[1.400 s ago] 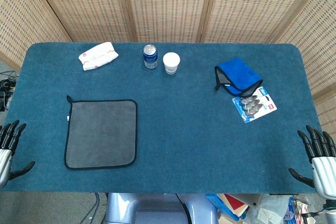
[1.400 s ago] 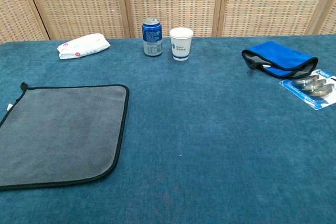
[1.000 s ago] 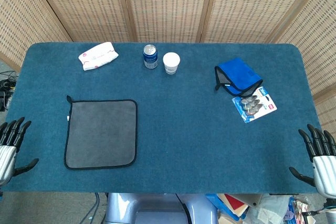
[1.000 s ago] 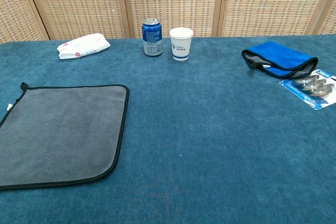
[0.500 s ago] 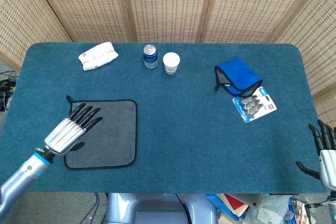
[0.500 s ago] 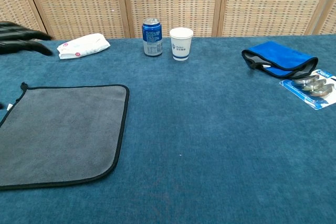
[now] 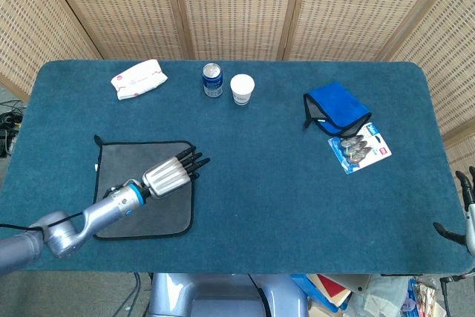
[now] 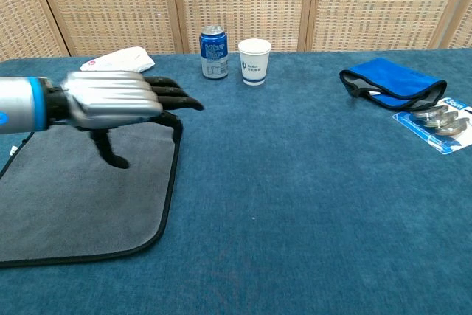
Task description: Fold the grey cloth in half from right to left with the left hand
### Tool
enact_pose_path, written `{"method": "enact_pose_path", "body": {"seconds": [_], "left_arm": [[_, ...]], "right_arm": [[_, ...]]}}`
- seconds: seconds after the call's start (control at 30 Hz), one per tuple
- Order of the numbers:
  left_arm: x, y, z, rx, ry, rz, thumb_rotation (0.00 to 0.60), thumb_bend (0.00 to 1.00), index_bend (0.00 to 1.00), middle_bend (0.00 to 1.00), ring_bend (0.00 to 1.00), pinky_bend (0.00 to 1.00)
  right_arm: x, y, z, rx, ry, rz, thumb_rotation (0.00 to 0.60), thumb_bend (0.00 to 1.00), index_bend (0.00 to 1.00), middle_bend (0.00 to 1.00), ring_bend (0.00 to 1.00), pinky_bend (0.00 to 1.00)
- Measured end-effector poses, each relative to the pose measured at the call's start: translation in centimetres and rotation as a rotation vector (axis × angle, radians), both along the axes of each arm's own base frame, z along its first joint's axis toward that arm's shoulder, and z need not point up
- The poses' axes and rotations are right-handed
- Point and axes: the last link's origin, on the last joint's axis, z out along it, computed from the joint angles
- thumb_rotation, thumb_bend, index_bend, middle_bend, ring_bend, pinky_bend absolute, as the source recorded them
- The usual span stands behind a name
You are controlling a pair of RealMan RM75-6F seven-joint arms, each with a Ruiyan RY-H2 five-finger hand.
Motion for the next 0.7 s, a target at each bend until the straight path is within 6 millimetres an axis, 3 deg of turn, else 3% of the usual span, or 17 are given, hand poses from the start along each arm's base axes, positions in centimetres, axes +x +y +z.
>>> {"method": "enact_pose_path", "body": {"seconds": [0.27,0.7], "left_arm": [[1.2,1.9,-2.7,-0.013,0.077,-0.032,0.6,0.23,0.35,0.0,0.0,0.0],[0.4,1.7,-4.1,-0.035,0.111,-0.03,0.6,0.24,0.36,0.0,0.0,0.0]], "right_arm": [[-0.6,0.0,0.5,-0.018,-0.005,-0.022,0.6,0.0,0.05,0.0,0.0,0.0],[-0.8,-0.2,0.7,-0.026,-0.008,-0.031,0.6,0.0,0.05,0.0,0.0,0.0]]}}
